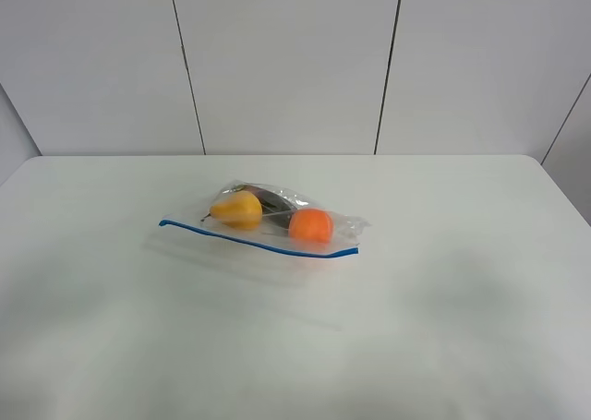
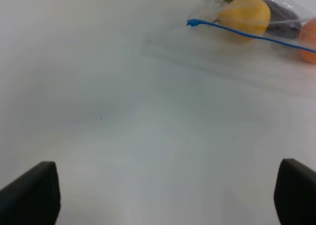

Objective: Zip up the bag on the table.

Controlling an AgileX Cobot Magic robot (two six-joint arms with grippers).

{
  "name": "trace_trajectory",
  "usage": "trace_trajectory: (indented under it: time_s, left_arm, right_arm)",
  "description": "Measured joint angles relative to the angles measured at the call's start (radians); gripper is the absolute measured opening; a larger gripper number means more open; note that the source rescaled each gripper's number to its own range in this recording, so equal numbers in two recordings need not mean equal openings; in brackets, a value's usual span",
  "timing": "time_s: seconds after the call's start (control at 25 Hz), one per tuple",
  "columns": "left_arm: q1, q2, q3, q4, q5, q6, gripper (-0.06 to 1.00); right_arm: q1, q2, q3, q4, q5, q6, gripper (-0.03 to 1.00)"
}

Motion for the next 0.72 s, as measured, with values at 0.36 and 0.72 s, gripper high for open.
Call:
trace_trajectory:
  time_s: [0.36, 0.72]
  left_arm:
    - [0.0, 0.0, 0.0, 0.0, 0.0, 0.0, 1.0]
    - [0.0, 0.0, 0.0, 0.0, 0.0, 0.0, 1.0]
  right_arm:
    - [-0.061, -0.011, 0.005, 0.002, 0.0, 0.0, 0.95]
    - [-0.061, -0.011, 0.005, -0.009, 0.0, 0.0, 0.95]
